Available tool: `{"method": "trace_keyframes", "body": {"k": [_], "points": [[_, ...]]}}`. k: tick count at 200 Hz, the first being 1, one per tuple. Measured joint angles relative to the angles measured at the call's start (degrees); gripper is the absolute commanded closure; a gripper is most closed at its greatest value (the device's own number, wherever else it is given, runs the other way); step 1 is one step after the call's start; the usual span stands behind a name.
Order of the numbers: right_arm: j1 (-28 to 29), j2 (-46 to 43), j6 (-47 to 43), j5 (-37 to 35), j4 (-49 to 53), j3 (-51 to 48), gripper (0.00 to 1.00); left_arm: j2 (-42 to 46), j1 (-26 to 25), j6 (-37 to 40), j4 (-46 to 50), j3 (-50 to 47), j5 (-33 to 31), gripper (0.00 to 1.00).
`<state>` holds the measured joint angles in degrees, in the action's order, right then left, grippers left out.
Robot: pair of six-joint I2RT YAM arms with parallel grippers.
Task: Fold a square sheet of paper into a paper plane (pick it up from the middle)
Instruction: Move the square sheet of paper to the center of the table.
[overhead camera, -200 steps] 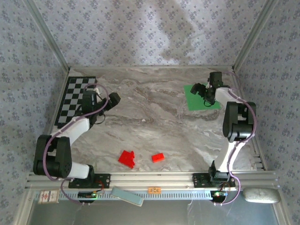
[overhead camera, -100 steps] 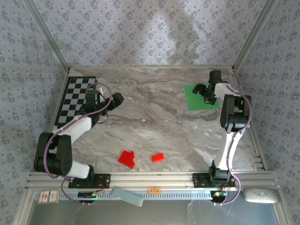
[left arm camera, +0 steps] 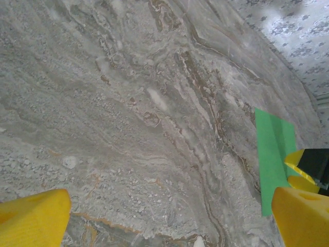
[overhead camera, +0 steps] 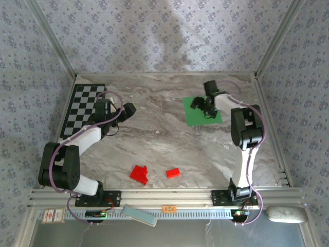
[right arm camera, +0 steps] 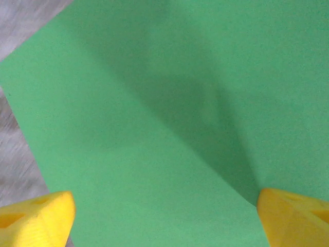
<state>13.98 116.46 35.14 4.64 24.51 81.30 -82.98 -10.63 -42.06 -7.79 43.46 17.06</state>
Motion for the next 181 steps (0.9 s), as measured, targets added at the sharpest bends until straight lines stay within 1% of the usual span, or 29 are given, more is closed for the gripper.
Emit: {"method": "trace_keyframes", "body": {"k": [53, 67, 79, 99, 125, 152, 181], "points": [[18.21, -3.63, 11.39, -1.9, -2.27, -5.09, 0.07, 0.0, 0.0, 0.66, 3.52, 0.02, -1.9, 0.0], [21.73, -4.61, 13.92, -1.68, -2.54, -6.12, 0.07, 0.0, 0.0, 0.7, 4.44, 0.04, -2.29, 0.0], [23.54, -5.55, 15.08, -1.2, -2.51, -6.67, 0.07, 0.0, 0.0, 0.85, 5.16, 0.11, -2.56, 0.0], [23.17, -7.82, 14.95, -0.68, -2.67, -6.93, 0.08, 0.02, 0.0, 0.83, 6.43, 0.37, -2.73, 0.0], [19.15, -9.38, 10.71, 1.27, -2.91, -5.03, 0.16, 0.02, 0.0, 0.79, 7.26, 0.74, -2.67, 0.0], [15.41, -4.44, 1.9, 3.96, 0.66, 3.15, 0.23, 0.02, -0.15, 0.42, 8.11, 0.87, -2.58, 0.0], [14.93, 1.84, -5.86, 3.93, 4.42, 10.8, 0.25, 0.02, -0.42, 0.35, 8.5, 0.92, -2.45, 0.0]]}}
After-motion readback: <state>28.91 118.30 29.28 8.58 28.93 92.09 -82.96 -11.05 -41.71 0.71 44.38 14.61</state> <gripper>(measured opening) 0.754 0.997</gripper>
